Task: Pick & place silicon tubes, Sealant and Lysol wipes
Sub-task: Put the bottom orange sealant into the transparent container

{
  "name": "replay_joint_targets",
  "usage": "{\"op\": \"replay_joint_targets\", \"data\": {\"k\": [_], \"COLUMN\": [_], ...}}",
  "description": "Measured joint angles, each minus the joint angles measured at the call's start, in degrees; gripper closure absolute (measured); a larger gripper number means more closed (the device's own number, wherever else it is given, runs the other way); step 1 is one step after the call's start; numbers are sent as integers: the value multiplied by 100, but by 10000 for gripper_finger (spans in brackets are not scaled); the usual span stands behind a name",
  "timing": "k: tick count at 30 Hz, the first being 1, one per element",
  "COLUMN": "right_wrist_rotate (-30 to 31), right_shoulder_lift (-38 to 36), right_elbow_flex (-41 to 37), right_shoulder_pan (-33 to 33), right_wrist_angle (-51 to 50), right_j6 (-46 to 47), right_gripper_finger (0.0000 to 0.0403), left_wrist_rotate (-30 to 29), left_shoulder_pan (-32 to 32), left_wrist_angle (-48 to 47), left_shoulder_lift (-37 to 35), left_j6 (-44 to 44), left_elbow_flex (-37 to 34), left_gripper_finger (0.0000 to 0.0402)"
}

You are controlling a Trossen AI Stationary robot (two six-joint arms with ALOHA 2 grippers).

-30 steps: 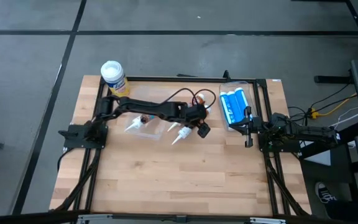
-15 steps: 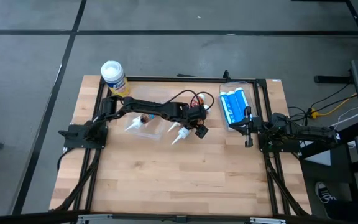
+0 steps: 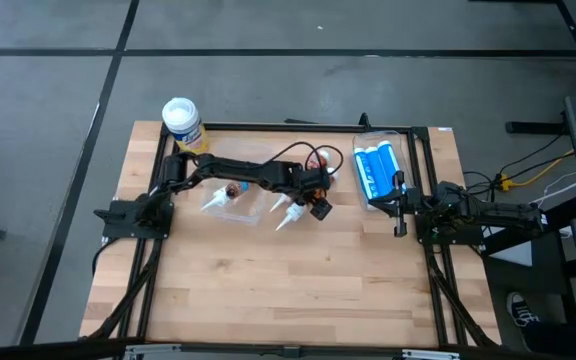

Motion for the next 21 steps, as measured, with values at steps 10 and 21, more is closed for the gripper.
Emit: {"op": "replay_joint_targets", "data": {"k": [10, 21], "right_wrist_rotate": [0, 0], "right_shoulder_lift": [0, 1], "right_elbow_flex": [0, 1], "right_shoulder_pan": [-2, -1], "right_wrist_angle": [0, 0], "right_j6": [2, 2], "right_gripper_finger": [378, 378], "left_wrist_rotate": [-120, -394], "left_shoulder_pan": [201, 161], "left_wrist_angle": [-299, -857], "left_shoulder_lift": [-46, 96], "left_j6": [167, 268], "left_elbow_flex": [0, -291], "left_gripper_finger": [100, 100]}}
